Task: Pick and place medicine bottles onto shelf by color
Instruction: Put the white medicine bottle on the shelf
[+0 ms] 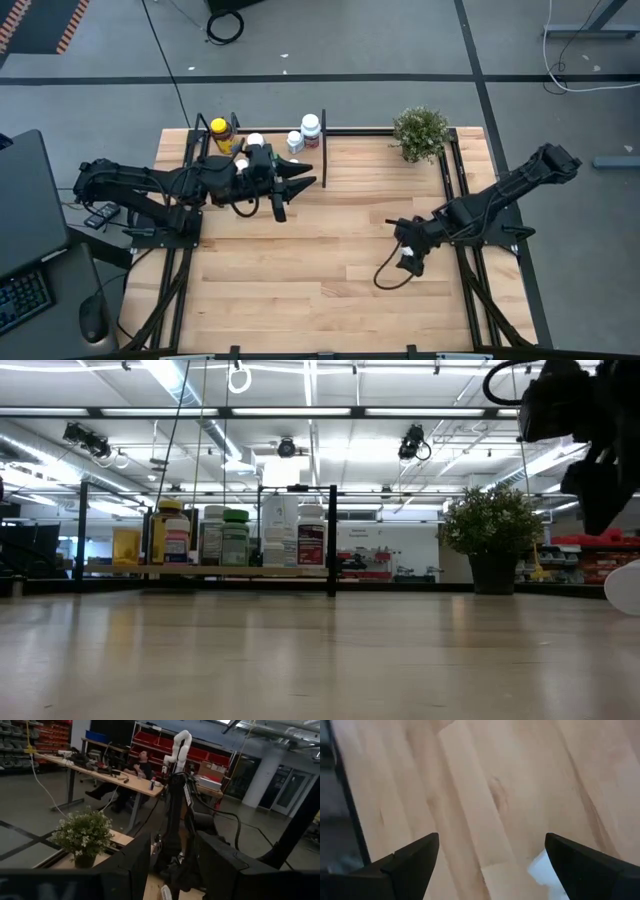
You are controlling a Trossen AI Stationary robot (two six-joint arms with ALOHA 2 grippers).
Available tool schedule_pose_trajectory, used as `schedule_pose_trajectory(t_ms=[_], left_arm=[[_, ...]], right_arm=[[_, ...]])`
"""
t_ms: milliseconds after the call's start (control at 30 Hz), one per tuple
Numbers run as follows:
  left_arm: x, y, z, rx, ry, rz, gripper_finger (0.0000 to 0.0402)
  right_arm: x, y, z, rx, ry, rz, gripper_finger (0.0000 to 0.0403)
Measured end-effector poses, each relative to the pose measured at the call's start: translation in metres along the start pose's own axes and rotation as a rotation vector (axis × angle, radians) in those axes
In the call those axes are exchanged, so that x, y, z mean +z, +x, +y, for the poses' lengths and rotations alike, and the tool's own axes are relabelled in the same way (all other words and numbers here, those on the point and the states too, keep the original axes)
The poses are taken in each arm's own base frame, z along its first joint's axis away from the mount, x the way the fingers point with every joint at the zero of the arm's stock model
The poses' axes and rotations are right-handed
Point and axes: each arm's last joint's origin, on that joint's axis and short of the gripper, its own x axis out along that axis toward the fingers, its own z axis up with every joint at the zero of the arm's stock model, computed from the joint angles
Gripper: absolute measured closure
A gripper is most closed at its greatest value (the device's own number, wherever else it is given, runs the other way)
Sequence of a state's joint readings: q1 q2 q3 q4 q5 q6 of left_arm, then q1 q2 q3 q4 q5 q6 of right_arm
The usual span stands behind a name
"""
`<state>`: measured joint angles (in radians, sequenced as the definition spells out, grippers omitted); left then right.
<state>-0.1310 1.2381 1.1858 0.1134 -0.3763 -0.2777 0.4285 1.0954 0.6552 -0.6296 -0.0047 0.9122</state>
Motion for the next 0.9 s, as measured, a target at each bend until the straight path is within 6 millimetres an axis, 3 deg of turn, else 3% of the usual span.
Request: schedule_pose_trajectory(t_ms=[300, 567, 900], left_arm=[[-0.006, 0.004, -0.004, -0.01, -0.037, 0.014, 0.0239], [-0.023, 0.009, -0.019, -0.046, -0.106, 0.07, 0.0239], [-0.042, 0.009, -0.025, -0.039, -0.024, 0.195, 0.0239]], right_arm=[[-0.004, -0.002, -0.017, -0.078, -0.302, 0.15, 0.003], [-0.006, 0.0, -0.019, -0.089, -0.49, 0.19, 0.003], [-0.009, 0.03, -0.022, -0.239, -0.604, 0.336, 0.003]])
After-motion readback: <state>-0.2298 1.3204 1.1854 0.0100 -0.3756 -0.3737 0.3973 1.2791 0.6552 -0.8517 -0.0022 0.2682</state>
